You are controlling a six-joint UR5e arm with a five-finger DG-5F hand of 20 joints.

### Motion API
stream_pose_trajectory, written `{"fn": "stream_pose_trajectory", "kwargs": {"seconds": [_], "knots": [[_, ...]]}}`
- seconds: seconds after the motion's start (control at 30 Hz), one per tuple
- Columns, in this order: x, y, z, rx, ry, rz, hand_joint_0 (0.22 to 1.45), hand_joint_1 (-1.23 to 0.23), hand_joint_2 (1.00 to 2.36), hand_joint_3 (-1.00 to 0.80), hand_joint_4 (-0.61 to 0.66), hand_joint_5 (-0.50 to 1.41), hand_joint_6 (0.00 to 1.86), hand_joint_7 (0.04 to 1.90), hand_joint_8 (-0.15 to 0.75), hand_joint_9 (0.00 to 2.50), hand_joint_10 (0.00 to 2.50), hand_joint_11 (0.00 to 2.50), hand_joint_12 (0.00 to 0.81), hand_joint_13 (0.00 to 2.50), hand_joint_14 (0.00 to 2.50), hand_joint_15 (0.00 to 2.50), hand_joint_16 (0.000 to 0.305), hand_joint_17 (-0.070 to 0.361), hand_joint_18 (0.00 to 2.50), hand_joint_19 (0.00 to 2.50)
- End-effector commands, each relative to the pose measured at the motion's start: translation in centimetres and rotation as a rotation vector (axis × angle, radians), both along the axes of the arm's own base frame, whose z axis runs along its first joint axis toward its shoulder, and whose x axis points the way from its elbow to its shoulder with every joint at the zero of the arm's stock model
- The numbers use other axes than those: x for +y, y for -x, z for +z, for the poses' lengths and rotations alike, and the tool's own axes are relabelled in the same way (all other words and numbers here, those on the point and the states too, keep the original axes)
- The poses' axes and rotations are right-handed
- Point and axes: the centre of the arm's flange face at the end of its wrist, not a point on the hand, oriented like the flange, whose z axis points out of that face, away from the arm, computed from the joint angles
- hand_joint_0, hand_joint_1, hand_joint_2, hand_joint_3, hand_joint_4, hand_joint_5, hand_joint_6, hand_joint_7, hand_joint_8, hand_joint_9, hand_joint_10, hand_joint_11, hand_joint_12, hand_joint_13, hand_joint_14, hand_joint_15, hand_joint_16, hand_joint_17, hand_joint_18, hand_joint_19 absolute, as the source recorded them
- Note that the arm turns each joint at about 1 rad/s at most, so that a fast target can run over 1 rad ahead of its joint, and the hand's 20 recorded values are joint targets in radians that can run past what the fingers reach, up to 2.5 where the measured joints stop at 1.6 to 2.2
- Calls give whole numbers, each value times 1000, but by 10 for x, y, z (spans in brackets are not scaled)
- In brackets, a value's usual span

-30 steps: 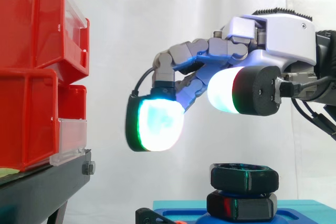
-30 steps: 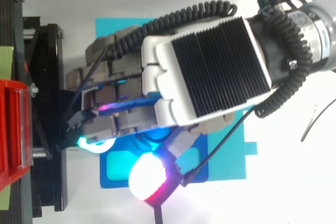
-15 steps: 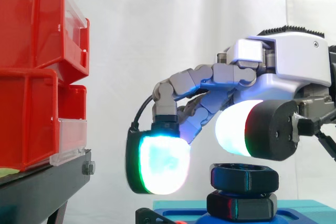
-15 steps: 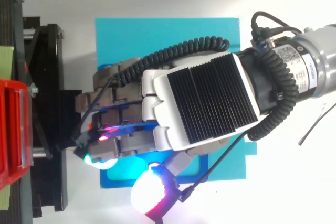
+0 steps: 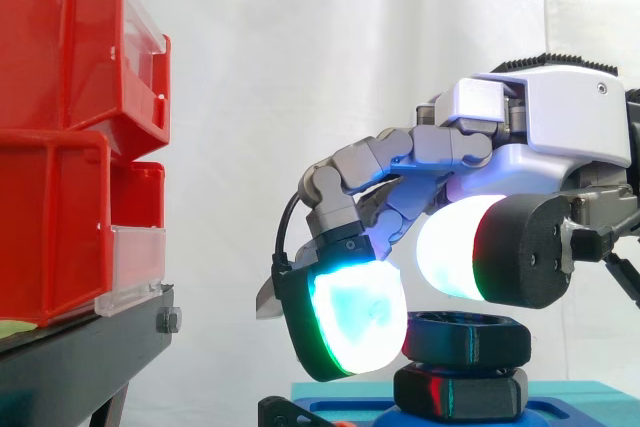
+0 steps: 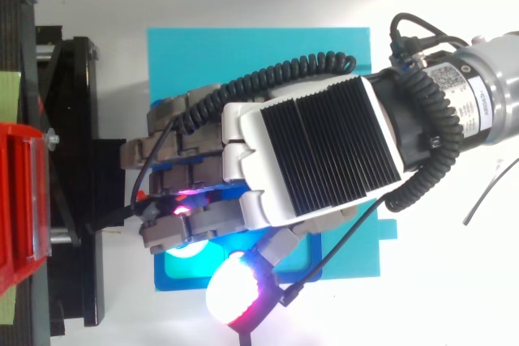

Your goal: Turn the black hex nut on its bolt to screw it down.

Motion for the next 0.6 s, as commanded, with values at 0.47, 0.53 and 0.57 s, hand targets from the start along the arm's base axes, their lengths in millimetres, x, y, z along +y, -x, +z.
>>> {"fn": "stream_pose_trajectory", "kwargs": {"seconds": [0.47, 0.53, 0.57], "knots": [[-36, 8, -5, 8, 13, -1, 539, -323, 1000, -500, 79, 38, 503, 1496, 283, 983, 10, 250, 325, 663, 8, 179, 45, 101, 532, 569], [-42, 10, -6, 10, 12, -1, 539, -322, 1000, -500, 77, 38, 503, 1489, 283, 987, 11, 249, 325, 662, 8, 179, 45, 101, 532, 577], [-45, 10, -5, 9, 13, 2, 538, -319, 1000, -500, 74, 38, 503, 1492, 282, 990, 10, 253, 324, 663, 7, 179, 45, 101, 528, 574]]}}
